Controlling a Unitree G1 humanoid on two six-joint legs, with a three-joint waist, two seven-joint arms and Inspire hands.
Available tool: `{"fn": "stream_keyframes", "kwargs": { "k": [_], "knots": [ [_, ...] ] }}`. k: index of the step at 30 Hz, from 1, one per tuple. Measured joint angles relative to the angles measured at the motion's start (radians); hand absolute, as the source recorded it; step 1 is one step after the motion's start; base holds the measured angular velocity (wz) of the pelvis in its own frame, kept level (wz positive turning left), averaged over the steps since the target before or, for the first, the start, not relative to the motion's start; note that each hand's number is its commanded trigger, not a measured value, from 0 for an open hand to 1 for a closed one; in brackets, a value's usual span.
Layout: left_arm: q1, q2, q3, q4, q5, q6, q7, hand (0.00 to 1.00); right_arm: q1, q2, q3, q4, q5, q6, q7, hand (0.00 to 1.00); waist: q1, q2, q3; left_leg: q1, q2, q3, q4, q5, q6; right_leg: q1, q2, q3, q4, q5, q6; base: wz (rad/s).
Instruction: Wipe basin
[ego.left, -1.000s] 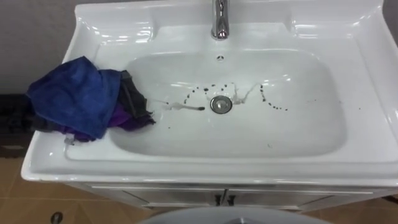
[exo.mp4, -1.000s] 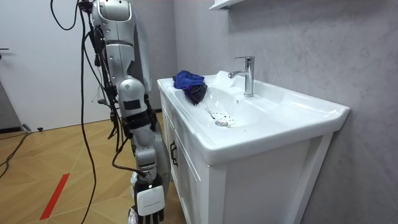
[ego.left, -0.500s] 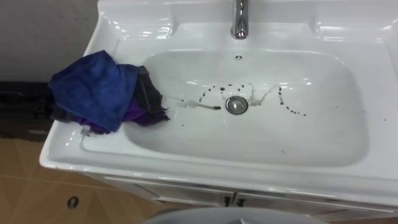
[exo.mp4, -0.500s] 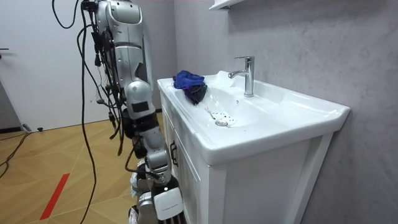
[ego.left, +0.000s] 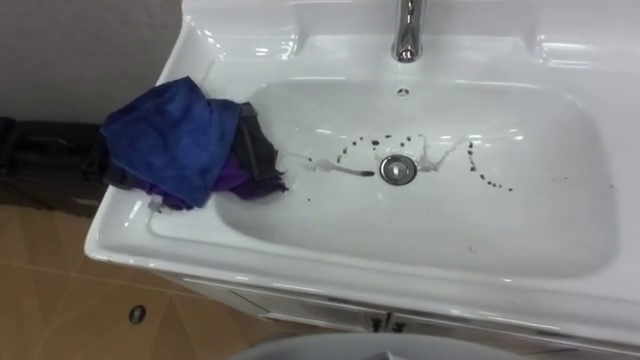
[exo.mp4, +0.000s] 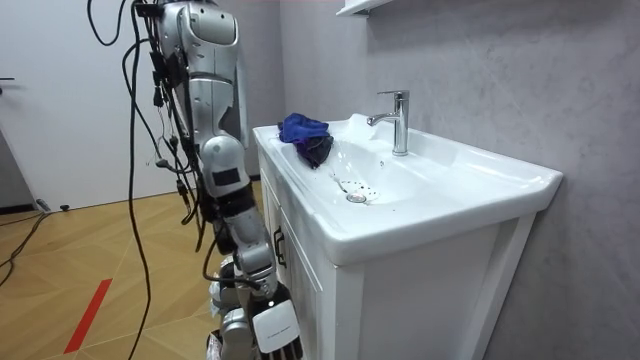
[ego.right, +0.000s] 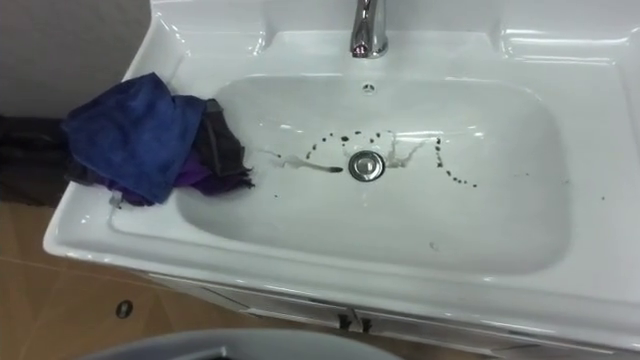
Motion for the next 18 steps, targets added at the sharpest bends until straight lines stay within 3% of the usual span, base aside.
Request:
{"fn": "stream_keyframes", "kwargs": {
  "k": [3, 5, 12, 15, 18],
  "knots": [
    [-0.029, 0.02, -0.004, -0.051, 0.003, -0.016, 0.008, 0.0, 0.003, 0.004, 0.002, -0.001, 0.0, -0.003, -0.005, 0.0, -0.006, 0.01, 0.0048, 0.001, 0.0, 0.002, -0.001, 0.0, 0.0, 0.0, 0.0, 0.0, 0.0, 0.0, 0.001, 0.0],
    [-0.032, 0.02, -0.004, -0.089, 0.024, -0.026, 0.009, 0.0, 0.007, 0.004, 0.004, -0.001, 0.003, -0.005, -0.002, 0.0, -0.016, 0.016, 0.0128, 0.0, 0.0, 0.001, -0.001, 0.0, 0.0, 0.001, 0.0, 0.002, 0.0, 0.0, 0.001, 0.0],
    [-0.035, 0.02, -0.006, -0.198, 0.111, -0.045, 0.006, 0.0, 0.012, 0.012, 0.037, 0.001, 0.003, -0.011, 0.033, 0.0, -0.037, 0.006, 0.0159, 0.002, -0.001, 0.0, -0.003, 0.0, 0.0, 0.002, 0.0, 0.001, 0.0, 0.0, 0.001, 0.0],
    [-0.034, 0.01, -0.03, -0.267, 0.221, -0.047, 0.004, 0.0, 0.012, 0.016, 0.037, 0.004, -0.006, -0.011, 0.054, 0.0, -0.048, -0.007, 0.0242, 0.016, -0.001, 0.001, -0.005, 0.0, 0.0, 0.013, 0.0, 0.001, -0.001, 0.0, 0.001, 0.0],
    [-0.034, -0.004, -0.066, -0.326, 0.364, -0.052, -0.019, 0.0, 0.008, 0.017, 0.037, 0.008, -0.005, -0.011, 0.081, 0.0, -0.063, -0.02, 0.0246, 0.019, -0.001, 0.001, -0.005, 0.0, 0.0, 0.018, 0.0, 0.01, -0.004, 0.0, 0.001, -0.02]
  ]
}}
